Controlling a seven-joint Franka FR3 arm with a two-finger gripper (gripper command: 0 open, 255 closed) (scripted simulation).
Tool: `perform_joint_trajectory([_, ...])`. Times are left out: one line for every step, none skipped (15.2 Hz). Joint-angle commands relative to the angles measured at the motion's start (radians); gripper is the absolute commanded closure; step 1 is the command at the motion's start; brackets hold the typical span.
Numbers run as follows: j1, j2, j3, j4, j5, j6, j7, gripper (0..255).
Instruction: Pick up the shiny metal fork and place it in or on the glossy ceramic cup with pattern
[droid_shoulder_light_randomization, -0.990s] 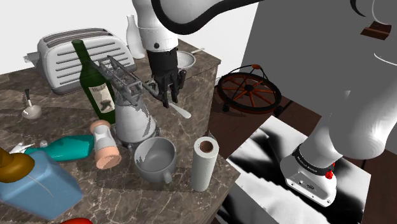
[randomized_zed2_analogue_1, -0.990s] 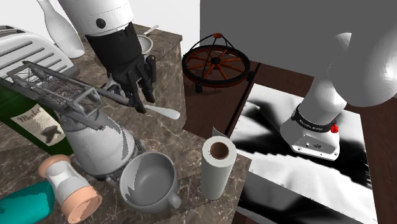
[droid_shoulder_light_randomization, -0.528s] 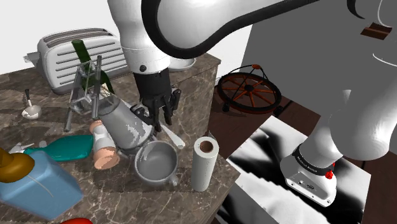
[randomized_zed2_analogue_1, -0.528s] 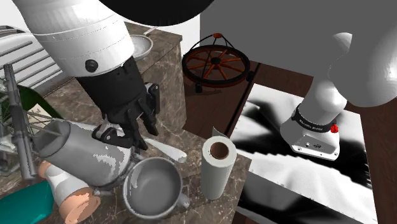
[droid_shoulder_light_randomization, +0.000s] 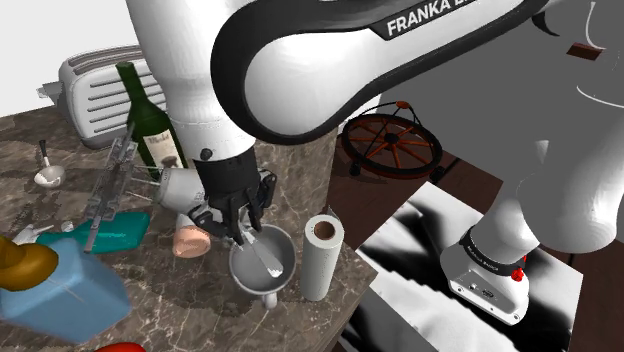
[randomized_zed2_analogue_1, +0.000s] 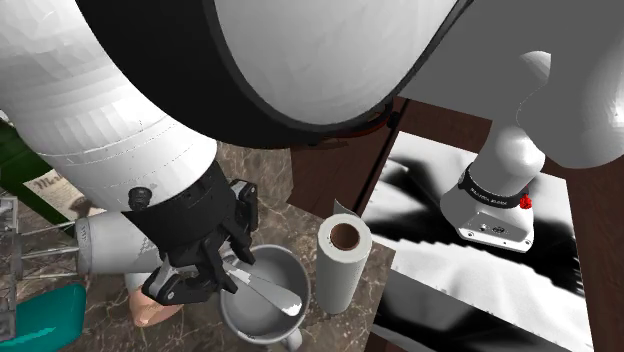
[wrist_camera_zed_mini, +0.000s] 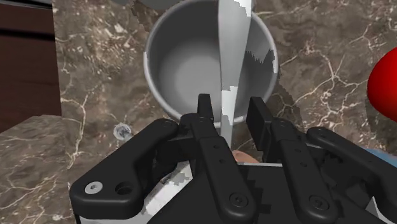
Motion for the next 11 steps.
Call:
perform_joint_trajectory([0.002, 0.007, 0.000, -0.019, -0.003, 0.026, 0.003, 255])
perform_joint_trajectory([0.003, 0.011, 0.000, -0.028, -0.005, 0.038, 0.003, 255])
perform_joint_trajectory([0.003, 0.015, 0.000, -0.037, -0.007, 0.051, 0.003, 255])
perform_joint_trajectory([0.004, 0.019, -0.001, -0.046, -0.008, 0.063, 0.003, 255])
perform_joint_trajectory([0.004, 0.023, -0.001, -0.055, -0.011, 0.076, 0.004, 255])
perform_joint_trajectory([0.005, 0.031, -0.002, -0.068, -0.014, 0.096, 0.004, 255])
perform_joint_trajectory([0.005, 0.031, -0.002, -0.068, -0.014, 0.096, 0.004, 255])
perform_joint_trajectory([0.005, 0.031, -0.002, -0.068, -0.014, 0.096, 0.004, 255])
perform_joint_trajectory([0.005, 0.031, -0.002, -0.068, -0.014, 0.096, 0.004, 255])
perform_joint_trajectory([0.005, 0.031, -0.002, -0.068, -0.014, 0.096, 0.004, 255])
perform_joint_trajectory([0.005, 0.031, -0.002, -0.068, -0.014, 0.096, 0.004, 255])
